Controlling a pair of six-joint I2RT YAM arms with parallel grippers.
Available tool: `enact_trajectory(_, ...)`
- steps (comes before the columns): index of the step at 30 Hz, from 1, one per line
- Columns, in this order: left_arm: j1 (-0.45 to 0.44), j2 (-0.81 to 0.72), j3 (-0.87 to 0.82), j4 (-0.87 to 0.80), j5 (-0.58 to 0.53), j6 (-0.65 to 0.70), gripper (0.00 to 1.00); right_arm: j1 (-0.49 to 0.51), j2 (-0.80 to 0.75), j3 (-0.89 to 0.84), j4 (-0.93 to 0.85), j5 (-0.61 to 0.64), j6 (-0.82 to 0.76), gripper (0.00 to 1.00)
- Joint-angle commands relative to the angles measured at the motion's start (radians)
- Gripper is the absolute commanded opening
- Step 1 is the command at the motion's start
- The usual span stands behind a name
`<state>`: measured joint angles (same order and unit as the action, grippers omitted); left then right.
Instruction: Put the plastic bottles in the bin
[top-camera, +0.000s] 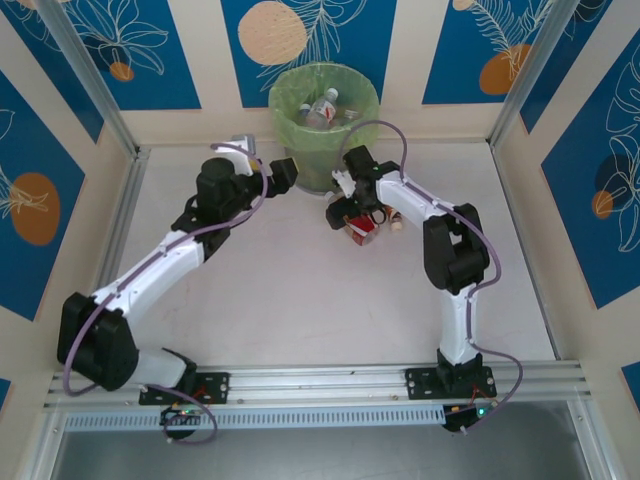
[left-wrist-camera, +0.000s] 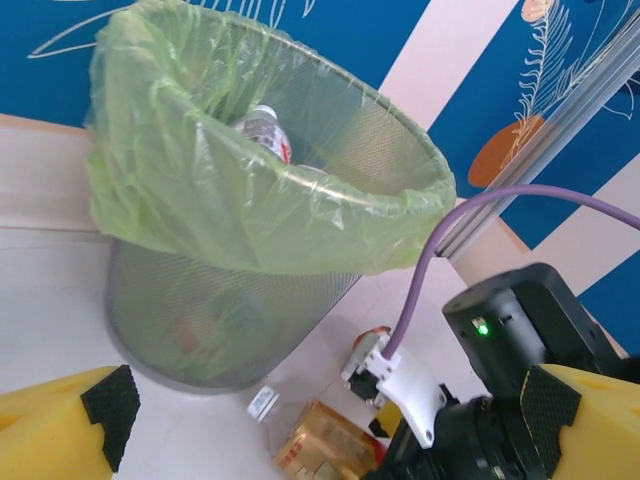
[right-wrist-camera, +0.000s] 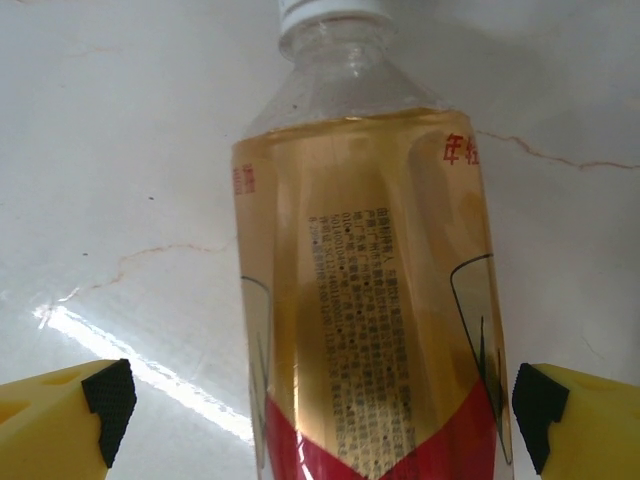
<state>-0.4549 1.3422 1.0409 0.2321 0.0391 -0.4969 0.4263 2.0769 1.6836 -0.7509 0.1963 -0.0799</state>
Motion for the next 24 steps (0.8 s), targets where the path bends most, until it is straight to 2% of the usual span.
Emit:
enact_trajectory(1,0.007,-0.077,-0.078,0.018,-0.102,0.014,1.00,0.003,0.043,0.055,-0.076,0.023,-0.012,0.99)
enact_trajectory(6,0.007,-0.138,-0.172,-0.057,-0.258,-0.006,1.00,0.005,0.097,0.117,-0.113,0.026,-0.006,0.99)
enact_trajectory(9,0.008,-0.140,-0.180,-0.134,-0.278,-0.014,1.00,0.006,0.126,0.154,-0.130,0.033,0.009,0.99)
enact_trajectory(17,0.009,-0.130,-0.199,-0.239,-0.402,-0.077,1.00,0.013,0.163,0.185,-0.133,-0.005,0.015,0.87)
enact_trajectory(24,0.010,-0.096,-0.198,-0.249,-0.438,-0.105,1.00,0.019,0.182,0.199,-0.136,-0.002,0.015,0.82)
